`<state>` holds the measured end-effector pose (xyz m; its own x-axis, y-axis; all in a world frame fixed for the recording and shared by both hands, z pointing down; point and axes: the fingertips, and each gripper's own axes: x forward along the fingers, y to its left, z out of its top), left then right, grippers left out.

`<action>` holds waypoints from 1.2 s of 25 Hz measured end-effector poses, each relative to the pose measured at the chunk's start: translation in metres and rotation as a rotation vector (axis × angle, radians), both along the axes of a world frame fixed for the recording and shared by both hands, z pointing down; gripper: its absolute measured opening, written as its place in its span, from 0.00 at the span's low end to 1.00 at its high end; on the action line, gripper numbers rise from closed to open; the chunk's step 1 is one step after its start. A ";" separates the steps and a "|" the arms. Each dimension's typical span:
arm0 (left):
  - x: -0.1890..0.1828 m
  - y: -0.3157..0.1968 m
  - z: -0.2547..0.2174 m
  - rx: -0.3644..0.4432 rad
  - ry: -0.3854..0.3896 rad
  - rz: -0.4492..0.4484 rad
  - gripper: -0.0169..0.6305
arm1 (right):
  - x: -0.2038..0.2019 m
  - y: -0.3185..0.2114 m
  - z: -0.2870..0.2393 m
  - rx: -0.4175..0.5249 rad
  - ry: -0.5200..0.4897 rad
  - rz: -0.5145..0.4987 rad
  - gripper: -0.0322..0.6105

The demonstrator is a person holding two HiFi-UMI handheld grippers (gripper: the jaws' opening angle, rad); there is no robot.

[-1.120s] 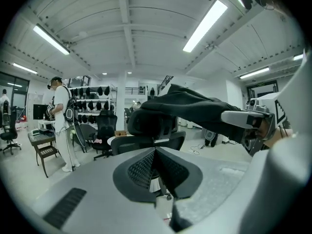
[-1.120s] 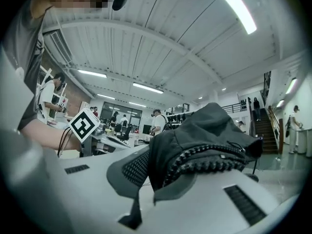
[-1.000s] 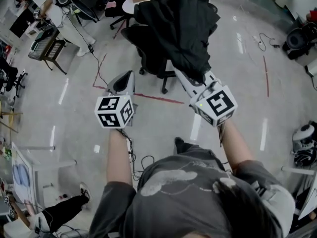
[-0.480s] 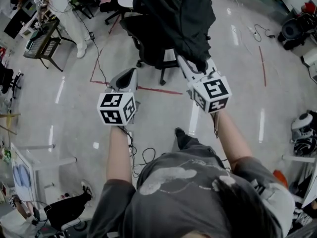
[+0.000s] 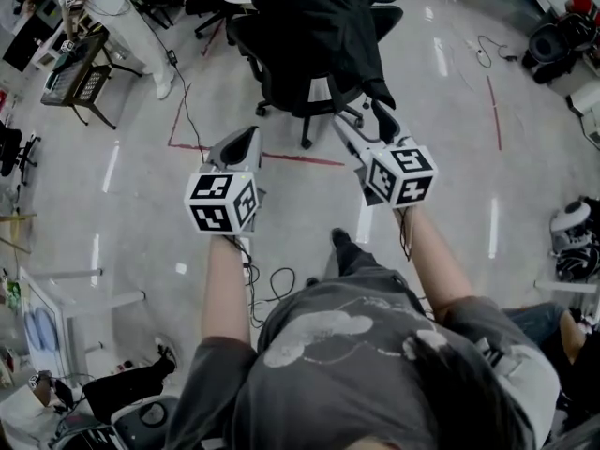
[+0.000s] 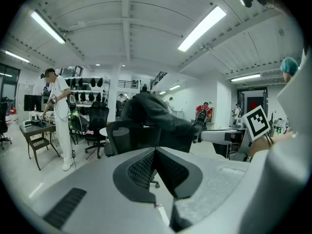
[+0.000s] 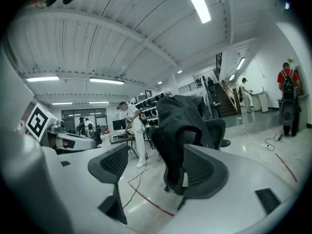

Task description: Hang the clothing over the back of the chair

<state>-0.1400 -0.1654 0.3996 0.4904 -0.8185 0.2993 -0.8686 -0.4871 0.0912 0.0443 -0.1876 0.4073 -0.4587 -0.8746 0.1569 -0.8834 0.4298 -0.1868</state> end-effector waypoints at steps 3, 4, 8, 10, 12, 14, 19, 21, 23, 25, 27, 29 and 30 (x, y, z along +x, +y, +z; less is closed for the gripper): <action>-0.002 0.010 0.003 -0.001 0.004 0.004 0.03 | 0.002 0.017 0.017 -0.042 -0.012 0.002 0.57; -0.003 0.013 0.004 -0.003 0.006 0.006 0.03 | 0.003 0.022 0.021 -0.051 -0.014 0.003 0.57; 0.000 0.030 0.007 -0.008 0.012 0.018 0.03 | 0.005 0.041 0.027 -0.070 -0.011 0.006 0.52; 0.002 0.040 0.009 -0.011 0.014 0.026 0.03 | 0.008 0.051 0.027 -0.072 -0.001 0.016 0.47; 0.002 0.051 0.011 -0.015 0.016 0.033 0.03 | 0.009 0.061 0.027 -0.069 0.002 0.028 0.38; -0.001 0.062 0.013 -0.018 0.016 0.041 0.03 | 0.005 0.072 0.025 -0.068 -0.007 0.024 0.30; -0.005 0.086 0.017 -0.020 0.023 0.062 0.03 | -0.006 0.099 0.019 -0.055 -0.024 -0.005 0.04; -0.005 0.095 0.019 -0.022 0.025 0.067 0.03 | -0.006 0.108 0.015 -0.041 -0.026 -0.005 0.04; -0.004 0.104 0.022 -0.027 0.025 0.071 0.03 | -0.005 0.116 0.013 -0.034 -0.029 -0.003 0.03; -0.005 0.113 0.025 -0.034 0.026 0.074 0.03 | -0.004 0.123 0.013 -0.030 -0.003 0.005 0.03; -0.007 0.120 0.030 -0.043 0.028 0.077 0.03 | -0.004 0.129 0.015 -0.027 0.038 0.017 0.03; -0.010 0.126 0.035 -0.051 0.028 0.080 0.03 | -0.005 0.134 0.016 -0.020 0.057 0.033 0.03; -0.011 0.129 0.037 -0.054 0.029 0.081 0.03 | -0.005 0.136 0.016 -0.014 0.061 0.044 0.03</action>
<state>-0.1513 -0.0364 0.4368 0.5634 -0.7589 0.3265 -0.8232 -0.5493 0.1439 0.0398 -0.0516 0.4229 -0.4089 -0.8913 0.1957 -0.9114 0.3878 -0.1379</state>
